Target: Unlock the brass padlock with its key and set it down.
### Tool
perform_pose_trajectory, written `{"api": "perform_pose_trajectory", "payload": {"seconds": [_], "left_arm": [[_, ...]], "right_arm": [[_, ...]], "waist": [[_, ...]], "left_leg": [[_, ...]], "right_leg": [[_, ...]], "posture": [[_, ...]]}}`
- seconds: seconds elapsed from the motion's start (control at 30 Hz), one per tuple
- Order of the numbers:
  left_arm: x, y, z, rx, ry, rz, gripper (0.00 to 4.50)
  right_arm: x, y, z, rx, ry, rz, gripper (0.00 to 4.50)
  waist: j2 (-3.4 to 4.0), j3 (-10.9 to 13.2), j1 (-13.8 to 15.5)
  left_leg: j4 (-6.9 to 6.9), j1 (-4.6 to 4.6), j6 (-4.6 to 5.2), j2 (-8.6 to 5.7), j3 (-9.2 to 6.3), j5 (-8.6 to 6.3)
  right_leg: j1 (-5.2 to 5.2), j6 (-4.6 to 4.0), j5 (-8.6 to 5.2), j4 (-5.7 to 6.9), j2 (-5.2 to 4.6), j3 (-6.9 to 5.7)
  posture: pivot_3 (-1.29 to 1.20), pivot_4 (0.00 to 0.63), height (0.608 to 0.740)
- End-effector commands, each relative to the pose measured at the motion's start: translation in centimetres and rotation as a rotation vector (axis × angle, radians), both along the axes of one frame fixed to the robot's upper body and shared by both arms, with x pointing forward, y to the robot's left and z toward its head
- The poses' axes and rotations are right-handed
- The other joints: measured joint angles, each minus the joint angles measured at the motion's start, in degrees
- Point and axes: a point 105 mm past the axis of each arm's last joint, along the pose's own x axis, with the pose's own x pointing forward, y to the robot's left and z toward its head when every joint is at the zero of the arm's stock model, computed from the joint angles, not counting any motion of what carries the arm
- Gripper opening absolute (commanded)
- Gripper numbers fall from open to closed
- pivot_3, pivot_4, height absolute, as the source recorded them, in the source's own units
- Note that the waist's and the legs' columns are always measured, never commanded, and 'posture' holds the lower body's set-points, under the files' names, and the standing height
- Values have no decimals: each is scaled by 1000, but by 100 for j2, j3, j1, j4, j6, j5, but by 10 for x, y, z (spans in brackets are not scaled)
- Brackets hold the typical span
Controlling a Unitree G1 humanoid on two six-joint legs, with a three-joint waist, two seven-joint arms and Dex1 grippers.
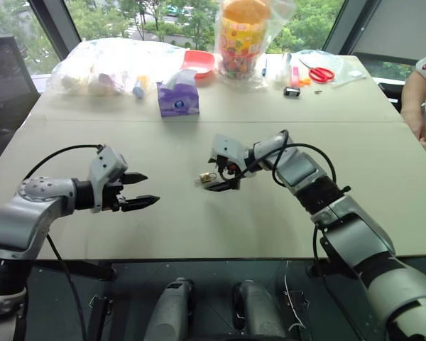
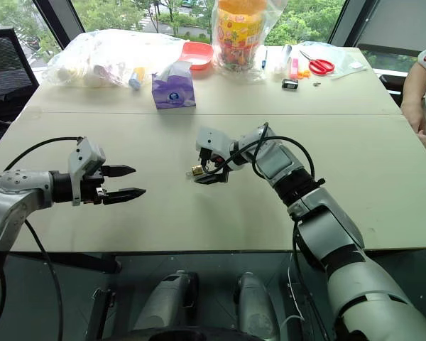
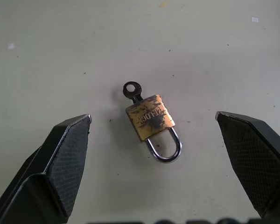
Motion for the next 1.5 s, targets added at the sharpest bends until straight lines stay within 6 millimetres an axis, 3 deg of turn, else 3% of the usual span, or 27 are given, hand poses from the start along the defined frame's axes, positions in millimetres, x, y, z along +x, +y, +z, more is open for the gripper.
{"api": "perform_pose_trajectory", "payload": {"seconds": [0.03, 0.1, 0.2, 0.33, 0.4, 0.57, 0.67, 0.77, 1.03, 1.13, 1.27, 1.5], "left_arm": [[-4, -5, 8, -31, -36, 9, 3746], [-4, -7, 7, -41, -38, 19, 3746], [-4, -9, 6, -50, -42, 31, 3783], [-2, -9, 5, -65, -41, 47, 3783], [-1, -8, 4, -70, -41, 54, 3783], [5, -5, 6, -124, -44, 90, 3783], [22, -5, 19, -298, -39, 126, 3783], [33, -19, 31, -428, -13, 65, 3783], [55, -38, 50, -547, 30, -49, 3783], [62, -44, 62, -609, 37, -96, 2928], [68, -53, 61, -585, 46, -131, 1220], [75, -61, 64, -595, 37, -154, 1220]], "right_arm": [[3, 6, 3, -21, -9, 54, 4500], [3, 8, -1, -26, 26, 73, 4500], [5, 13, -6, -25, 46, 75, 3665], [8, 19, -10, -33, 38, 81, 1448], [10, 20, -10, -38, 21, 81, 669], [14, 18, -4, -36, -85, 105, 686], [16, 11, 22, -15, -315, 138, 686], [5, 7, 51, 42, -484, 161, 686], [-14, 8, 88, 112, -713, 129, 686], [-16, 8, 96, 125, -744, 103, 686], [-17, 9, 101, 127, -769, 87, 686], [-21, 9, 103, 132, -773, 80, 686]], "waist": [[0, 0, -8], [0, 0, -6], [0, 0, -17], [0, 0, -27], [0, 0, -31], [0, 0, -31], [0, 0, 44], [-1, 0, 54], [-4, -2, -20], [-5, -1, 1], [-5, -2, 18], [-6, -2, 7]], "left_leg": [[1, 0, -1, 2, 0, 0], [0, 1, -6, 3, 0, 3], [0, 2, -13, 5, 0, 8], [-1, 6, -20, 7, 1, 12], [-1, 6, -27, 7, 2, 16], [0, 8, -47, 8, 1, 29], [2, 6, -57, 13, -8, 43], [6, 4, -54, 12, -10, 49], [4, 8, -57, 25, -4, 53], [10, 7, -55, 24, -2, 53], [13, 6, -54, 22, -2, 54], [12, 6, -53, 23, -2, 54]], "right_leg": [[-1, 0, 0, 2, 2, 0], [-5, 0, 0, 9, 4, 1], [-10, -1, 0, 20, 7, 1], [-15, -1, 0, 36, 10, 3], [-21, -2, 0, 47, 11, 5], [-39, -16, -8, 88, 10, 9], [-45, -25, -6, 99, 20, 7], [-41, -27, -3, 98, 22, 7], [-43, -30, -2, 112, 41, 9], [-43, -30, -2, 113, 39, 10], [-41, -30, -2, 112, 38, 10], [-41, -30, -2, 112, 38, 10]], "posture": [[0, 150, 740], [0, 150, 740], [0, 150, 740], [0, 150, 740], [0, 150, 740], [0, 150, 740], [0, 150, 740], [0, 150, 740], [0, 150, 740], [0, 150, 740], [0, 150, 740], [0, 150, 740]]}}
